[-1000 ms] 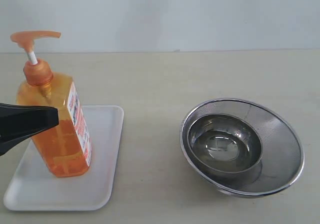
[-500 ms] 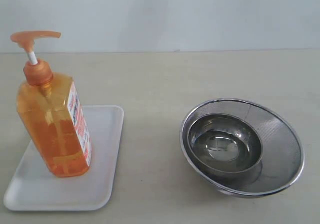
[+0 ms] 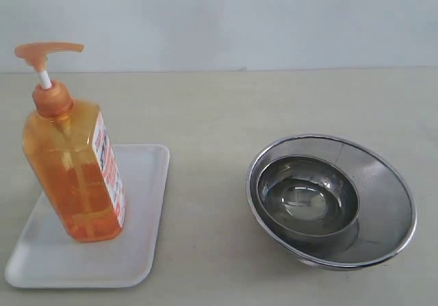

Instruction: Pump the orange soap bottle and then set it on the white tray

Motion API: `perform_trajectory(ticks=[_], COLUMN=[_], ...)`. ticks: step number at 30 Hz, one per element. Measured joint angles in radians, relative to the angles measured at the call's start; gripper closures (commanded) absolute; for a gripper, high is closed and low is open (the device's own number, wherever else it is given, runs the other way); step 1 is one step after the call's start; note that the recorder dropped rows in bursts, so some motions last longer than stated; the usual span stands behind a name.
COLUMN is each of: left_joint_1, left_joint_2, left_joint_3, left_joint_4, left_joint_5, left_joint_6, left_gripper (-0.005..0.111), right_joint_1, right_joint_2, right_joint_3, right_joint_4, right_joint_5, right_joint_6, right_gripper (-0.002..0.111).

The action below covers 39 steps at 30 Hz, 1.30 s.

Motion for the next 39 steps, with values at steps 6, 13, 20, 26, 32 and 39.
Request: perform_trajectory(ticks=[6, 13, 20, 26, 32, 39], left_joint_1=[0.000, 0.000, 0.000, 0.000, 0.000, 0.000], left_joint_2=[0.000, 0.000, 0.000, 0.000, 0.000, 0.000], left_joint_3=[0.014, 0.016, 0.016, 0.016, 0.016, 0.016], left_joint_4=[-0.090, -0.210, -0.110, 0.385, 0.921, 1.216], left_joint_5=[-0.005, 0.007, 0.140, 0.317, 0.389, 0.473], left_joint_6=[0.000, 0.000, -0.023, -0.407, -0.951, -1.272], left_gripper=[0.102, 0.102, 0.102, 0.102, 0.102, 0.102], right_joint_1=[0.000, 0.000, 0.000, 0.000, 0.000, 0.000], right_joint_2=[0.000, 0.000, 0.000, 0.000, 0.000, 0.000], right_joint_3=[0.000, 0.000, 0.000, 0.000, 0.000, 0.000], right_joint_4=[0.000, 0.000, 0.000, 0.000, 0.000, 0.000], right_joint_5=[0.000, 0.000, 0.000, 0.000, 0.000, 0.000], right_joint_6=[0.000, 0.000, 0.000, 0.000, 0.000, 0.000], right_gripper=[0.108, 0.108, 0.108, 0.108, 0.108, 0.108])
